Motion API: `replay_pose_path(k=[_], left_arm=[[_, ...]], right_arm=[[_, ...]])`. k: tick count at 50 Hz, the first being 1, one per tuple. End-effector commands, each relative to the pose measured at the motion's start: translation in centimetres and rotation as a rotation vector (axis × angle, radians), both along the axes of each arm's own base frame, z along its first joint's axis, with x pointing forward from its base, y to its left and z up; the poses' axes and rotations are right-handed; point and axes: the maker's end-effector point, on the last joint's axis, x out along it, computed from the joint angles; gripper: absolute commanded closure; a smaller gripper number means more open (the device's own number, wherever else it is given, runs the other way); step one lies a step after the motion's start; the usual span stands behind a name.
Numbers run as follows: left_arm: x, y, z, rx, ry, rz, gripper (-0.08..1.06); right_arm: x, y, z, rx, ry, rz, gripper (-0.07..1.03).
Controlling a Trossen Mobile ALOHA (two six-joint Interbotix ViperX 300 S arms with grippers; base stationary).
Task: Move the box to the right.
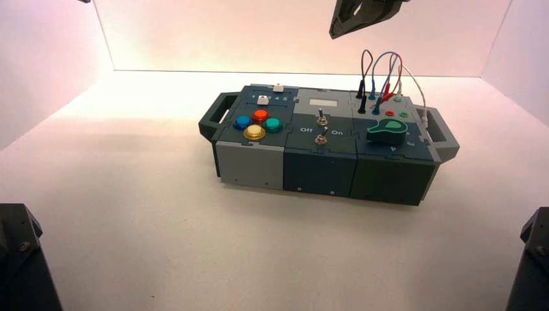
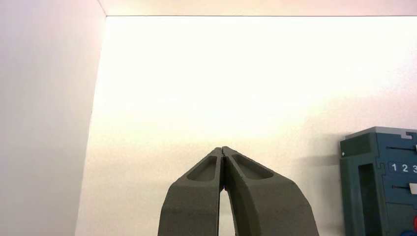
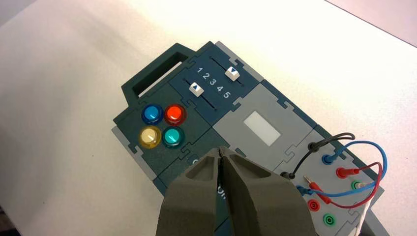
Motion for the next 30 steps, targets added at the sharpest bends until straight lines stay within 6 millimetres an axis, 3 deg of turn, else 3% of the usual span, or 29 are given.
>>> replay_pose_path(k=[1,30], left_arm=[[0.21,-0.31,1.36,0.006,-0.040,-0.012,1.01],[-0.01,-0.82,1.66,0.000,-0.019,-0.030,1.01]], right_arm=[[0.33,0.26,1.14,0.020,-0.027,0.001,0.98],[-0.29,-0.14,1.59,-0.008,0.013,0.004,0.98]])
